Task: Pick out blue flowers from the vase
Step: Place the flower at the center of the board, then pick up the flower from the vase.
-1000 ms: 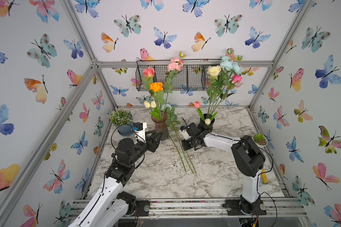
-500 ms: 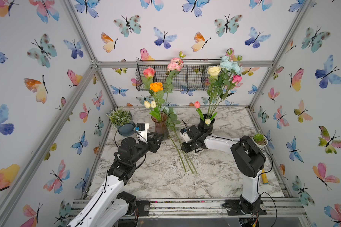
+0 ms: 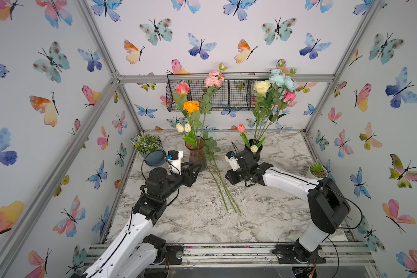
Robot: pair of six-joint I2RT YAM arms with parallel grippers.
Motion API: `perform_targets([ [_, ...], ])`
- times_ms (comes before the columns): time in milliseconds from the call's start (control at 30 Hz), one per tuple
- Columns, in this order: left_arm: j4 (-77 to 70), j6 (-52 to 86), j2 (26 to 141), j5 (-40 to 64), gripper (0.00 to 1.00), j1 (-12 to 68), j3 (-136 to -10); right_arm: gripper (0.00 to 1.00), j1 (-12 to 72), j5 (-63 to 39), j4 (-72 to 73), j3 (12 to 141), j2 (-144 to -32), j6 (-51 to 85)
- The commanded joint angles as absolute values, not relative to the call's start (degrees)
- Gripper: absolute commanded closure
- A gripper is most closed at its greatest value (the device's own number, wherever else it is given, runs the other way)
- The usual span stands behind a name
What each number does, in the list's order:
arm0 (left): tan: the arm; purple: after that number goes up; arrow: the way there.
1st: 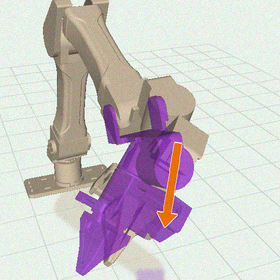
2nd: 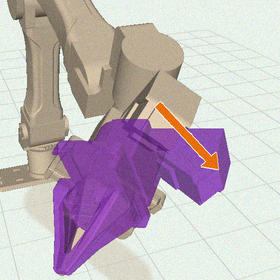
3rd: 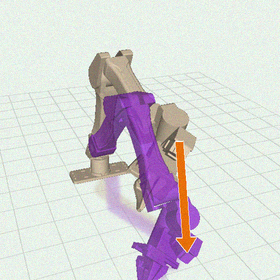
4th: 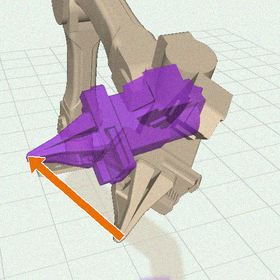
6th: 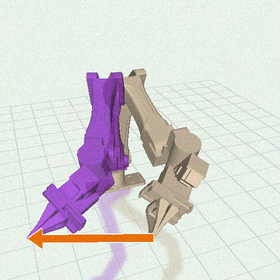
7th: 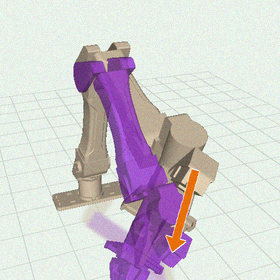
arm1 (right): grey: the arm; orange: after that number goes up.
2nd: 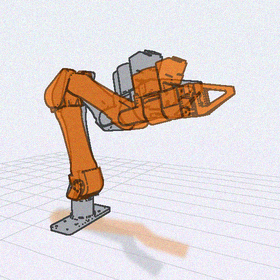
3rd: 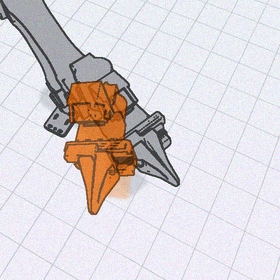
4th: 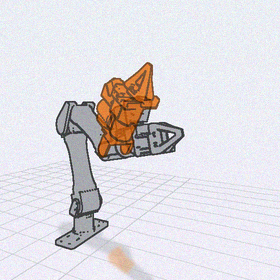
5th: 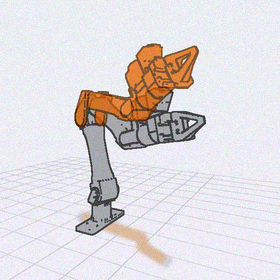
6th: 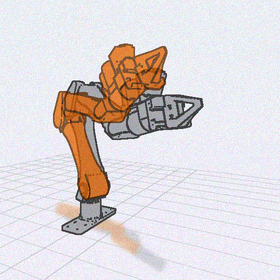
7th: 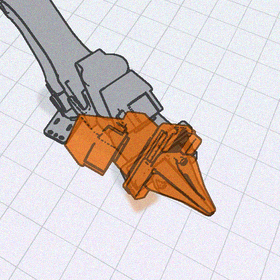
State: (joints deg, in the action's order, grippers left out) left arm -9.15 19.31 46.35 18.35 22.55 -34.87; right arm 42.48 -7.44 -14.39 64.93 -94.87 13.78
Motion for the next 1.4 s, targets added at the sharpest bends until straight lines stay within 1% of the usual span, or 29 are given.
perform_targets([
  [0, -9.5, 18.4, 46.9, 20.6, 0.52, 22.3, -36.7, 0.66, 43.2, -4.8, -14.8, 60.8, -87.9, 14.7],
  [100, -9.6, 18.1, 47.5, 21.0, 0.52, 22.5, -36.9, 0.66, 43.3, -4.6, -12.6, 53.4, -79.9, 16.5],
  [233, -10.6, 17.7, 48.6, 20.8, 0.52, 24.2, -37.6, 0.65, 43.3, 0.5, -12.9, 45.3, -68.9, 19.3],
  [367, -10.7, 15.6, 51.9, 16.4, 0.52, 30.0, -39.9, 0.61, 42.1, 8.1, -12.0, 39.5, -60.5, 20.3],
  [433, -10.7, 14.5, 54.3, 14.3, 0.52, 33.3, -41.5, 0.6, 38.0, 6.0, -12.3, 39.2, -59.3, 20.2],
  [533, -11.4, 13.7, 57.8, 12.5, 0.52, 37.2, -43.3, 0.6, 30.8, 2.0, -8.4, 37.8, -58.5, 20.4],
  [600, -11.2, 13.1, 58.9, 11.3, 0.52, 39.0, -44.2, 0.6, 25.0, -2.7, -5.1, 37.1, -58.1, 20.5],
  [733, -10.8, 12.7, 59.0, 10.4, 0.52, 40.4, -44.2, 0.6, 15.0, -11.5, 0.6, 36.4, -57.5, 21.0],
  [867, -10.6, 12.4, 58.6, 10.1, 0.52, 40.5, -44.2, 0.6, 8.6, -16.8, 4.7, 35.9, -57.8, 21.2],
  [967, -10.6, 12.2, 58.7, 10.2, 0.52, 40.7, -44.0, 0.6, 4.2, -24.5, 8.7, 35.9, -58.6, 21.5],
  [1233, -11.8, 12.7, 58.5, 10.1, 0.52, 40.6, -41.8, 0.61, 2.9, -33.5, 14.0, 41.2, -65.2, 19.1],
  [1300, -11.3, 12.7, 58.2, 10.0, 0.52, 40.7, -41.7, 0.61, 2.9, -34.0, 15.1, 42.8, -67.9, 17.5],
  [1367, -10.7, 12.5, 57.7, 9.9, 0.52, 40.7, -41.8, 0.61, 2.9, -32.3, 15.0, 45.0, -70.7, 16.2],
])
